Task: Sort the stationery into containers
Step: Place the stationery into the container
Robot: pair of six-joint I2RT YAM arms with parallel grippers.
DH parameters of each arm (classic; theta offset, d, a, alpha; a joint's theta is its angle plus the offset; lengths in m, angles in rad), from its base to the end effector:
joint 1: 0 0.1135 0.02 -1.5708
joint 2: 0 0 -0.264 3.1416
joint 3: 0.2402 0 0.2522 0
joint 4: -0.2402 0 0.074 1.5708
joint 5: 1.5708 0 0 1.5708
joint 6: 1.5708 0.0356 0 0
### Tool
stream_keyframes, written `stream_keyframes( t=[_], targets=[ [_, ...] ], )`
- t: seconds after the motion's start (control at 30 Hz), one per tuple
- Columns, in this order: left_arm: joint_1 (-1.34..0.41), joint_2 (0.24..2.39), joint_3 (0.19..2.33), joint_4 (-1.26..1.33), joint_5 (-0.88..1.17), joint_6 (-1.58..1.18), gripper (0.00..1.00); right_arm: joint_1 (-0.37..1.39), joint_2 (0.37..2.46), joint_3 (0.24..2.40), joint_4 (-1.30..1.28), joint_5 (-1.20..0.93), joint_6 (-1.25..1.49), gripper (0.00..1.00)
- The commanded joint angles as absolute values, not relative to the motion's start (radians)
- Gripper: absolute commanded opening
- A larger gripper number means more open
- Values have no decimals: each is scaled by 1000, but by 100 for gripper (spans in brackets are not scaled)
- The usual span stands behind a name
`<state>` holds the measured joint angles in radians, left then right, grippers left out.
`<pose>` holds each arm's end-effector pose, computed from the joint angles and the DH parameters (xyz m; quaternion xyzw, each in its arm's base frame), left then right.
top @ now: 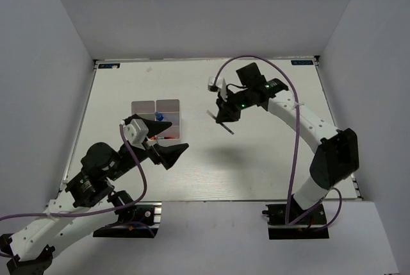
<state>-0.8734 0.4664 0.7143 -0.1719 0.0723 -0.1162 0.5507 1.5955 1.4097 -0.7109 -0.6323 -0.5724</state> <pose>0.0726 -0.0907 0.3588 0.2757 0.6214 -0.3697 0.6334 0.2808 0.1971 0.3109 -0.5647 0.7045 0.2900 0.3175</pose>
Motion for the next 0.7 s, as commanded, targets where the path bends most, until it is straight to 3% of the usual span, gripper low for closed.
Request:
stream_keyframes(
  t=[0.0, 0.33, 0.67],
  targets=[
    [-870, 450, 701, -130, 123, -88, 99, 616, 1688, 1538, -609, -820, -572, 0],
    [-870, 419, 681, -112, 212, -48, 99, 807, 1930, 1836, -479, -914, -563, 0],
    [-870, 397, 672, -110, 233, -17, 99, 877, 2164, 2080, -434, -977, -546, 0]
  ],
)
